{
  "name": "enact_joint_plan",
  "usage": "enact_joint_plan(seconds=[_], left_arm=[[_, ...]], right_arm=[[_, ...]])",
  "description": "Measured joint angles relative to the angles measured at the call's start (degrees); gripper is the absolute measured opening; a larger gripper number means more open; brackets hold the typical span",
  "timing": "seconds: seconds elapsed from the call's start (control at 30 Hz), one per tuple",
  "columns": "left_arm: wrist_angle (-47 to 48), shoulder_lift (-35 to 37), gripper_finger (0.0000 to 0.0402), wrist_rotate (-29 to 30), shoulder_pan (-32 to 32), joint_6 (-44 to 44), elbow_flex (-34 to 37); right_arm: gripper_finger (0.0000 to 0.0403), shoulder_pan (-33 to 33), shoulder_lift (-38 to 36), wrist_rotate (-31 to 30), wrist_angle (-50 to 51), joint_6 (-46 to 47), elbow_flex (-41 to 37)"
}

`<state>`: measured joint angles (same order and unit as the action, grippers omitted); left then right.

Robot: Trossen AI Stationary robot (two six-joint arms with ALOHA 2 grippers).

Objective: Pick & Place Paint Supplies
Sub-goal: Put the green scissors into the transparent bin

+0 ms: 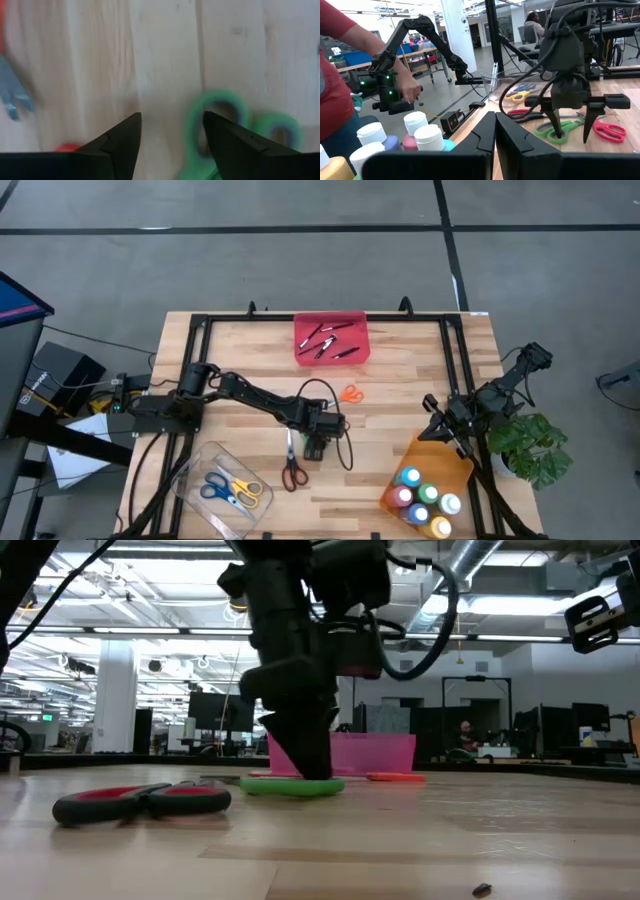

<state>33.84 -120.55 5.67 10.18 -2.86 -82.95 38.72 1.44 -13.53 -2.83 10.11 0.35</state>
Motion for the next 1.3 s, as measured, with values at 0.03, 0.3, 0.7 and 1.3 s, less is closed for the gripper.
enact_joint_plan(seconds=[0.03, 0.3, 0.7, 1.3], left_arm=[[-0.2, 0.2, 0.0206, 0.1, 0.0, 1.0, 0.4], [-1.3, 0.5, 0.0126, 2.1, 0.8, 6.5, 1.9], [-3.3, 0.4, 0.0019, 1.3, 0.8, 5.2, 2.2], [-11.0, 13.6, 0.0011, 0.3, 0.1, -24.2, 2.1]], right_arm=[[0.0008, 0.0, 0.0, 0.0, 0.0, 0.0, 0.0], [0.0008, 0.0, 0.0, 0.0, 0.0, 0.0, 0.0], [0.0008, 0.0, 0.0, 0.0, 0.0, 0.0, 0.0], [0.0008, 0.0, 0.0, 0.0, 0.0, 0.0, 0.0]])
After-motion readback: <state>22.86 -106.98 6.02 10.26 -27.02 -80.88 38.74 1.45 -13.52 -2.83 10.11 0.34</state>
